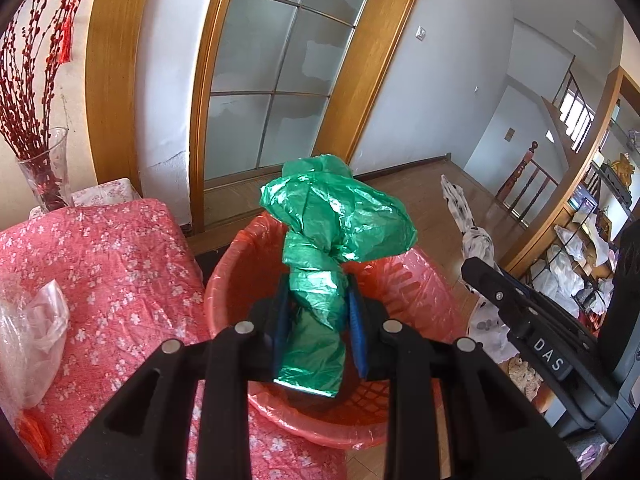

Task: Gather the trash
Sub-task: 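Release the paw-print bag and green foil bag into the wastebasket with both grippers, then grasp the bubble wrap with the right gripper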

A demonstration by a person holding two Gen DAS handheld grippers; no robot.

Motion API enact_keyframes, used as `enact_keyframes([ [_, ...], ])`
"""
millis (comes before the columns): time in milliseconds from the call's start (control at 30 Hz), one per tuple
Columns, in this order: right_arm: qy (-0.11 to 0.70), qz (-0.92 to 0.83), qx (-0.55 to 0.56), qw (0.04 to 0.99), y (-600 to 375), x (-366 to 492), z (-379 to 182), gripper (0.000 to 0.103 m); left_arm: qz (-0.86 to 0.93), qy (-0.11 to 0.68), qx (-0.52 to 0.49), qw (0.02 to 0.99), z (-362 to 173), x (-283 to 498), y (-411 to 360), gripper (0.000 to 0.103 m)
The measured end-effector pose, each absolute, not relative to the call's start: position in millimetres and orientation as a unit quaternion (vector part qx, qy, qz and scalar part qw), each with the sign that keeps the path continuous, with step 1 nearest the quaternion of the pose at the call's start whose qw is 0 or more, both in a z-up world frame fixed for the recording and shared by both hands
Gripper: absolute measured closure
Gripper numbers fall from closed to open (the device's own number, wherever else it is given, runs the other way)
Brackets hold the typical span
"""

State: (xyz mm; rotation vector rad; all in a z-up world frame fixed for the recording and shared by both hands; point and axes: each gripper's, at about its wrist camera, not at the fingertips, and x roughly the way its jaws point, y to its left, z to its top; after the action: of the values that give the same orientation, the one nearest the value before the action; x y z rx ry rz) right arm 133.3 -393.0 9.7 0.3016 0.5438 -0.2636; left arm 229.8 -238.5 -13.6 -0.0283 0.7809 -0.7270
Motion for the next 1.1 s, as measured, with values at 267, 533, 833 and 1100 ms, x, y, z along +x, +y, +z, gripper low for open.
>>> enact_keyframes([
  [267,0.268,-0.130,0.155,0.942,-398.7,139.1,8.0,0.086,-0.362,0.381,-0.015,0.850,-19.9,238.2,-252.8,0.076],
  [533,0.274,-0.129,0.174,0.937,-409.6,144.6,1.2,0.083,-0.364,0.395,-0.017,0.843,-29.0,242.5,-261.2,0.064],
  [833,0.275,-0.145,0.161,0.937,-410.7,137.1,-1.0,0.065,-0.329,0.394,-0.021,0.858,-34.7,242.3,-233.5,0.056],
  [1100,0.267,-0.134,0.107,0.948,-379.1,138.0,3.0,0.052,-0.256,0.346,0.001,0.903,-19.0,222.6,-171.0,0.053],
])
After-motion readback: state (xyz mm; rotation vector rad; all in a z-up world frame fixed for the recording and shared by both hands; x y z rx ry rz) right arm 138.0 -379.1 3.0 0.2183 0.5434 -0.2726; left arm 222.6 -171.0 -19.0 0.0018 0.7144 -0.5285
